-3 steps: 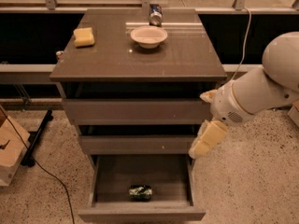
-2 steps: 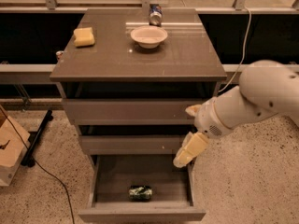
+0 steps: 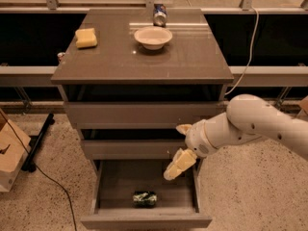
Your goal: Pick green can from bottom drawer and place on counter
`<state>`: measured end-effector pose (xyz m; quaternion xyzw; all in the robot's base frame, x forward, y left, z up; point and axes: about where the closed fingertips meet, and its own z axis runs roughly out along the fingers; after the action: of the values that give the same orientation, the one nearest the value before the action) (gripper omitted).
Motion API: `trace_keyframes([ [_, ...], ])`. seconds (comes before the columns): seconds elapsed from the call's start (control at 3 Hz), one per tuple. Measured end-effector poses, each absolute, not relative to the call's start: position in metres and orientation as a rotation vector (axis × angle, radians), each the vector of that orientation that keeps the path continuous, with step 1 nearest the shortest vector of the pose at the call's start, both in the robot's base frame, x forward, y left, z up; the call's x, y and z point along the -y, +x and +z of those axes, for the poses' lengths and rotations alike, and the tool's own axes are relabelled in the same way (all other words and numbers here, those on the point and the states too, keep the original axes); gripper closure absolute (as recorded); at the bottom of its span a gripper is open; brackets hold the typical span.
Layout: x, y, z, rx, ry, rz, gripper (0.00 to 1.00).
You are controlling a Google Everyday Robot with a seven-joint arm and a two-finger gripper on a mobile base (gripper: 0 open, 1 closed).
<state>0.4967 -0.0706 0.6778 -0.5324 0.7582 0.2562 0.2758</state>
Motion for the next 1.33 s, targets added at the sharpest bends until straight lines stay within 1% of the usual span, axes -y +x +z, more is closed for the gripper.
trace_keyframes([
  [0.67,0.066,0.497,0.658,-2.061,-1.427,0.701,0.0],
  [1.0,0.053,0.501,0.638,-2.044,-1.421,0.713,0.0],
  [1.33,0.035,0.514,0.598,-1.997,-1.402,0.756,0.0],
])
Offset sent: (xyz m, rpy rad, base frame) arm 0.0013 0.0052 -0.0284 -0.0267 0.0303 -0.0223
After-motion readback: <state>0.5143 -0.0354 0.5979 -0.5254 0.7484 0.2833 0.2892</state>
